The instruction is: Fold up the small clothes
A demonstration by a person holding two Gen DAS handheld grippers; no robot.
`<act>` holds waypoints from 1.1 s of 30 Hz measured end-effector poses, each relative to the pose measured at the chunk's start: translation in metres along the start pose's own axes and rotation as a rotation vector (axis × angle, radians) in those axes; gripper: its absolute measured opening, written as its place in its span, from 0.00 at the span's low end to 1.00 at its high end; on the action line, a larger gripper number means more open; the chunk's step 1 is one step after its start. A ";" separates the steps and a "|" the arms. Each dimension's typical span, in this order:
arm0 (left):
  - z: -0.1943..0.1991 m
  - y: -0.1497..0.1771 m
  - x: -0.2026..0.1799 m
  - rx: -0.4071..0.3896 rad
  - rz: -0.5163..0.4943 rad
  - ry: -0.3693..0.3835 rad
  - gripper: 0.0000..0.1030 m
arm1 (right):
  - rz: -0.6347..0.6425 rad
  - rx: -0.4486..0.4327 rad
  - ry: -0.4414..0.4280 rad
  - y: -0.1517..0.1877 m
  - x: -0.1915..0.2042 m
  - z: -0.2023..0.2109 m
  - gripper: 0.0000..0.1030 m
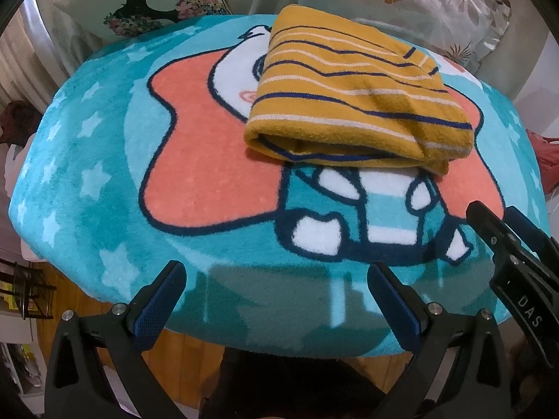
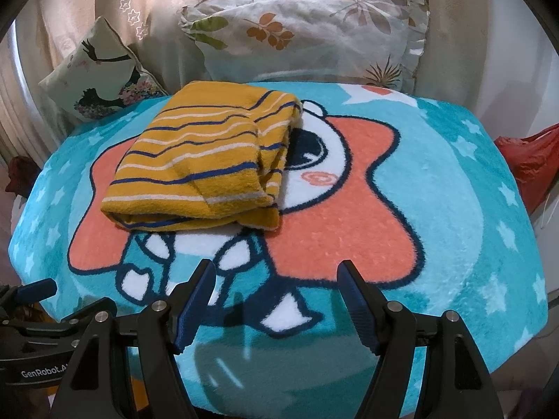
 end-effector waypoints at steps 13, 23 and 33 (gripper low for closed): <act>-0.007 -0.004 -0.001 0.017 0.006 -0.005 1.00 | 0.006 0.006 -0.001 -0.004 -0.001 -0.004 0.75; -0.012 -0.008 0.002 0.027 0.012 -0.006 1.00 | 0.009 0.009 -0.004 -0.007 -0.001 -0.010 0.75; -0.016 -0.011 -0.001 0.036 0.011 -0.010 1.00 | 0.004 0.013 -0.006 -0.009 -0.004 -0.014 0.75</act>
Point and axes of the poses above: each gripper's, at about its wrist camera, not at the fingertips, and z roughly against the way its jaws point, x to its left, y to its underside, the point moved 2 cm from there along -z, roughly the way its jaws point, and after that the axes turned 15 degrees about z, right-handed, at the moved point
